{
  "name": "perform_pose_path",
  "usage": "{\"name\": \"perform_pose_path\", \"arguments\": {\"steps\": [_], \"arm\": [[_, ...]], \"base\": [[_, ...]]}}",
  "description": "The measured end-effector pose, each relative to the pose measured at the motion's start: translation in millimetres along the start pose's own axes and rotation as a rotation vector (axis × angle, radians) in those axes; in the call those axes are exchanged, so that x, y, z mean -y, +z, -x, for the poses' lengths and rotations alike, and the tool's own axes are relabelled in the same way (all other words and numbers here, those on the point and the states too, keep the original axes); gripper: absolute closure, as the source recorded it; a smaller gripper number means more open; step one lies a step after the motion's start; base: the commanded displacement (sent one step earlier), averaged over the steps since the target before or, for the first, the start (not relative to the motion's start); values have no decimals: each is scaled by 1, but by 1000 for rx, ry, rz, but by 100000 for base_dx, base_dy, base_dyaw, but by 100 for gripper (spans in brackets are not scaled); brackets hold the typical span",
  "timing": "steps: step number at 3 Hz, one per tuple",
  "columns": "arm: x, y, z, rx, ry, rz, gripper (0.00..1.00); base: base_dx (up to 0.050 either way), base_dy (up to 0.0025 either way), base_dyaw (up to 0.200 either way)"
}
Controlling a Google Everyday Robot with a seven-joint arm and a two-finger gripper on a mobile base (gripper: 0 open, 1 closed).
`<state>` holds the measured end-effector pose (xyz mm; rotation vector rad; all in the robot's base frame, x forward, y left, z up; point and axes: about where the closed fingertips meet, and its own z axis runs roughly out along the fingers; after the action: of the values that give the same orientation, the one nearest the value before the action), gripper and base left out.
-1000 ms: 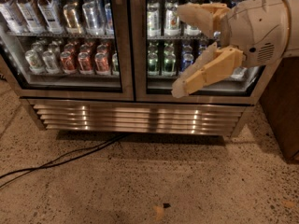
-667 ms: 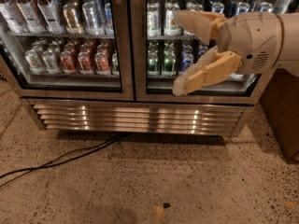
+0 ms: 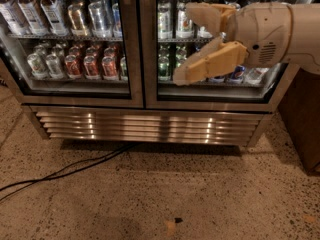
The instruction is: Open left fridge door
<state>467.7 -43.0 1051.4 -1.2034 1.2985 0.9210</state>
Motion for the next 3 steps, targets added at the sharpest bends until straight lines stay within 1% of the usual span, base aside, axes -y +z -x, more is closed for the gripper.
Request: {"name": "perform_pose_path", "arguments": {"steps": [1,2,3], "arm": [[36,15,6,-29,47,-92,0],[36,15,6,-29,47,-91,0],[35,17,7,20,76,-63,0]], "base": [[0,0,0],[0,0,0],[0,0,0]]}}
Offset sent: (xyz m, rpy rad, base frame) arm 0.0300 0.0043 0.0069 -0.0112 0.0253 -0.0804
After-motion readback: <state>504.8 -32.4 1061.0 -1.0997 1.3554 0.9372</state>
